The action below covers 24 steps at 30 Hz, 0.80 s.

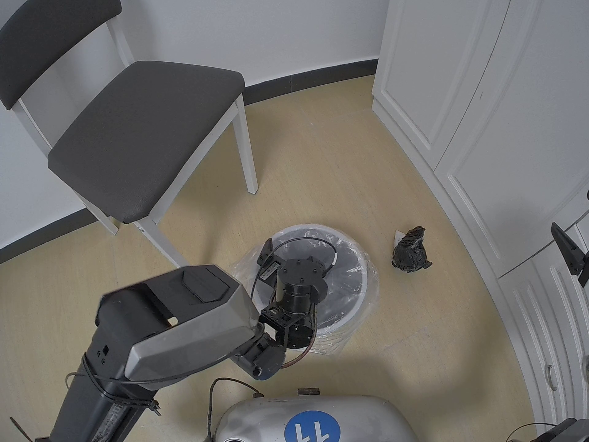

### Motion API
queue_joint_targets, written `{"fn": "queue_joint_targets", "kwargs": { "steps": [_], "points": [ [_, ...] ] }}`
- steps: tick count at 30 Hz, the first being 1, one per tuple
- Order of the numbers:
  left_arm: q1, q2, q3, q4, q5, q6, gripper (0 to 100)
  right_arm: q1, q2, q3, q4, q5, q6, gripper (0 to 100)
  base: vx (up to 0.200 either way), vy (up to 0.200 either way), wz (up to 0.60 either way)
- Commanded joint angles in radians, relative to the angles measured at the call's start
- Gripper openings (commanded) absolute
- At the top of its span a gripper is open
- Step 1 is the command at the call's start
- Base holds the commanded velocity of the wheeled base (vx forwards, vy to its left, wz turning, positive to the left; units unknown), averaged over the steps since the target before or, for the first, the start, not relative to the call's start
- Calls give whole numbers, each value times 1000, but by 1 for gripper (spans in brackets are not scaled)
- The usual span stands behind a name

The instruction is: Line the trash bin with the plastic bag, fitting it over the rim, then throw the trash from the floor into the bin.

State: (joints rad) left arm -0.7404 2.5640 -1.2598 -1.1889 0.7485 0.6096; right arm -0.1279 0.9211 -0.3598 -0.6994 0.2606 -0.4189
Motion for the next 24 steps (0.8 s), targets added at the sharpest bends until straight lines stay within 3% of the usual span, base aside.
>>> {"fn": "queue_joint_targets", "kwargs": {
  "steps": [1, 24],
  "points": [
    [-19, 97, -98, 31, -1, 7, 100, -16, 7, 1, -2, 11, -1, 100, 0, 0, 0],
    [-106, 113, -84, 2, -1, -16, 100, -4, 4, 18, 1, 12, -34, 100, 0, 0, 0]
  ]
}}
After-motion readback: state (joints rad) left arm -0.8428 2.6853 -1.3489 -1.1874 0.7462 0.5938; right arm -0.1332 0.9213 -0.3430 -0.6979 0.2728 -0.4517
